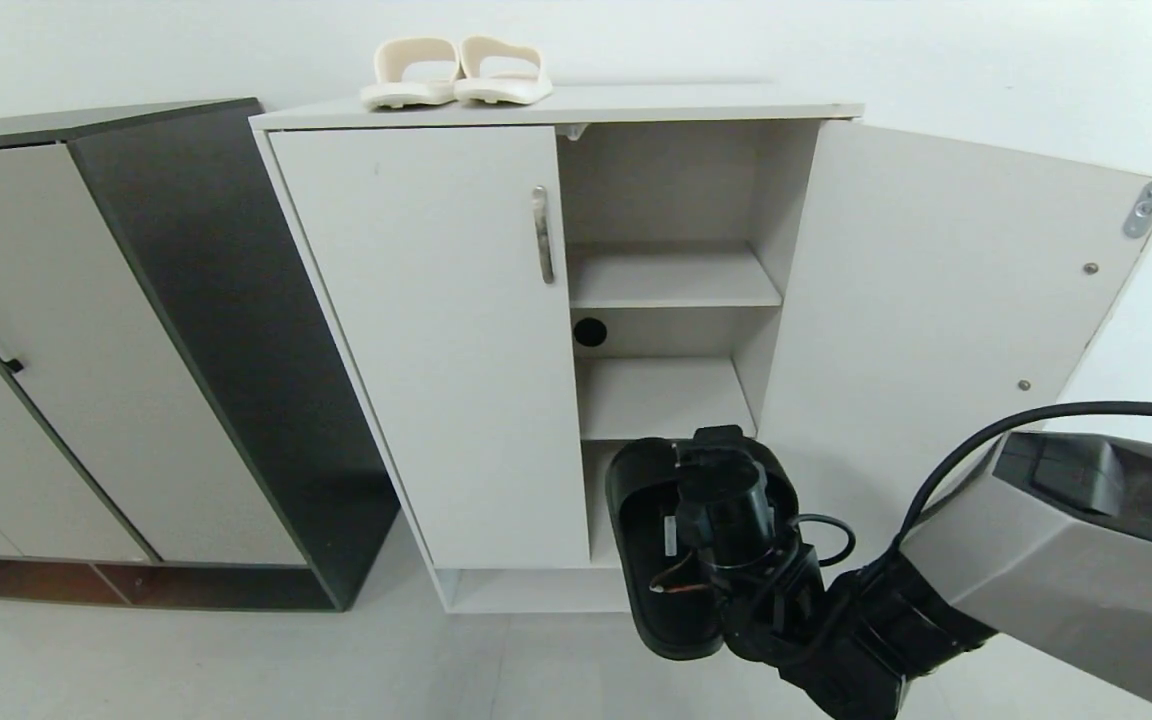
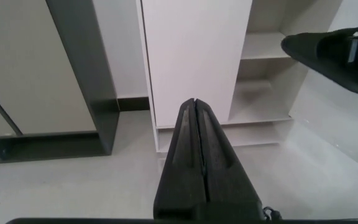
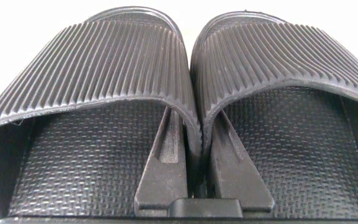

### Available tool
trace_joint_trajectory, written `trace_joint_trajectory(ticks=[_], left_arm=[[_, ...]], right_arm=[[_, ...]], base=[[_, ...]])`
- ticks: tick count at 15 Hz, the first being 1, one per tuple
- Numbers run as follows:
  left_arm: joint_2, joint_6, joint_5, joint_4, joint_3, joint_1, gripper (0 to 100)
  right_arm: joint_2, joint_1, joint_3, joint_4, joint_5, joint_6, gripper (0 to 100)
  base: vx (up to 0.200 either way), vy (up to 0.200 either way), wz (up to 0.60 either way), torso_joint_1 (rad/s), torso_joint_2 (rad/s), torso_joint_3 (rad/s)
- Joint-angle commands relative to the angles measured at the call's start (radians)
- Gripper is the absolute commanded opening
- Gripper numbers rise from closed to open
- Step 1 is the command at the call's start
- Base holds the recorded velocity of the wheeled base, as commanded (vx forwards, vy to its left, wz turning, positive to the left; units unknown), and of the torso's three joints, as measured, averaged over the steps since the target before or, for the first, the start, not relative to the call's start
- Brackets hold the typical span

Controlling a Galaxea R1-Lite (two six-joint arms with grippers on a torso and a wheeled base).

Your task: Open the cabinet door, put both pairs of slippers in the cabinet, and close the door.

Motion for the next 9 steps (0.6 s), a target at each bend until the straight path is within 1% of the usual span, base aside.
trace_joint_trajectory(ticks=[1, 3, 5, 8, 9], left_arm=[[0.003, 0.000, 0.000, 0.000, 0.000, -0.001, 0], [0.003, 0.000, 0.000, 0.000, 0.000, 0.000, 0], [0.003, 0.000, 0.000, 0.000, 0.000, -0.001, 0], [0.003, 0.000, 0.000, 0.000, 0.000, 0.000, 0], [0.003, 0.000, 0.000, 0.000, 0.000, -0.001, 0]], right_arm=[[0.047, -0.001, -0.055, -0.002, -0.001, -0.004, 0], [0.081, -0.001, -0.114, -0.005, -0.002, -0.009, 0], [0.090, -0.007, -0.127, -0.014, -0.004, -0.004, 0], [0.105, -0.007, -0.132, -0.073, -0.015, -0.017, 0], [0.107, -0.007, -0.129, -0.089, -0.031, -0.043, 0]], base=[[0.000, 0.000, 0.00, 0.002, 0.00, -0.163], [0.000, 0.000, 0.00, 0.005, 0.00, -0.181], [0.000, 0.000, 0.00, 0.005, 0.00, -0.188], [0.000, 0.000, 0.00, 0.005, 0.00, -0.193], [0.000, 0.000, 0.00, 0.007, 0.00, -0.203]])
